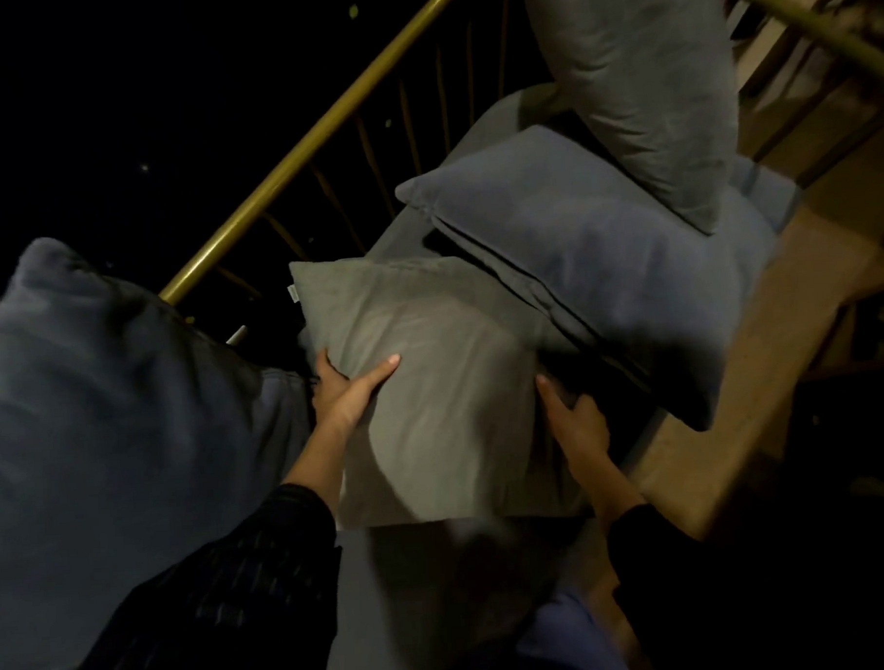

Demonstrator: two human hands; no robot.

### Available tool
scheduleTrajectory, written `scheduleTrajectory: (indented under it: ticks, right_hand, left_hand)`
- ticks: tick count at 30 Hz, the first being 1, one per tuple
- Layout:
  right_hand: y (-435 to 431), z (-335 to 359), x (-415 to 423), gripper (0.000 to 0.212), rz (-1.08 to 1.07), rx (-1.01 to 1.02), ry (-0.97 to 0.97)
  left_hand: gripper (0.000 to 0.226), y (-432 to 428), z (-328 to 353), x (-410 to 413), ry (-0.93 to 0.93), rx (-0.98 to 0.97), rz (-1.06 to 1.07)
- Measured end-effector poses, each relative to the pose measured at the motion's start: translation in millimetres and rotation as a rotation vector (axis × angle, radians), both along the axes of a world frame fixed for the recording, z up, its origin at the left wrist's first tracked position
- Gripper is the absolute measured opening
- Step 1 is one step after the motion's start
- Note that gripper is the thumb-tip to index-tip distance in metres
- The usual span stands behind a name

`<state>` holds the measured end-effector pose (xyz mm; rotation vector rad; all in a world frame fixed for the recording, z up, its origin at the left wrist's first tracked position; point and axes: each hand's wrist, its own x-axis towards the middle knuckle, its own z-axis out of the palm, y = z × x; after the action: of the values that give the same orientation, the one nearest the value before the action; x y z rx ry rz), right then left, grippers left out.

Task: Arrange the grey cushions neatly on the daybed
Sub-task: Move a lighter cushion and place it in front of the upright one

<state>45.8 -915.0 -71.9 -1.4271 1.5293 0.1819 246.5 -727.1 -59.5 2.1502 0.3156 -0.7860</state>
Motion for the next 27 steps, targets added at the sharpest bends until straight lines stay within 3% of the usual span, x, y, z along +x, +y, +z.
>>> scheduleTrajectory:
  ticks: [7, 11, 14, 17, 19, 23, 25, 27]
  right_hand:
    - [4.3, 46.5, -9.5, 0.069, 0.037, -0.244, -0.111]
    - [-22.1, 56.5, -11.5, 0.076, 0.161, -0.327, 0.109]
    - [-26.6, 40.2, -25.1, 0.079, 0.206, -0.262, 0.155]
    - [-17.2, 18.5, -48.8, 0.079, 0.199, -0.192, 0.099]
    - [-14.3, 13.0, -58.7, 0.08, 0.218, -0.177, 0.066]
    - [-14.4, 15.8, -60.8, 0.082, 0.234, -0.159, 0.015]
    - [-14.3, 17.1, -58.3, 0.077, 0.214, -0.172, 0.004]
    - [-13.9, 20.4, -55.9, 0.073, 0.216, -0.189, 0.038]
  left_hand:
    - [0.138, 3.7, 24.4, -11.9, -0.001, 0.079, -0.086]
    - [0.125, 16.8, 27.2, -27.8, 0.012, 0.076, -0.022]
    - [0.117, 32.9, 15.6, -55.0, 0.109, 0.012, 0.025]
    - [0.134, 39.3, -1.0, -75.4, 0.196, -0.004, 0.061]
    - [0.123, 41.8, -6.8, -84.5, 0.218, 0.049, 0.046]
    - [0.113, 43.9, -12.2, -94.2, 0.24, -0.201, 0.179]
    - [0.101, 41.8, -10.1, -95.0, 0.214, -0.172, 0.196]
    - [0.104, 42.2, -2.6, -96.3, 0.187, -0.151, 0.201]
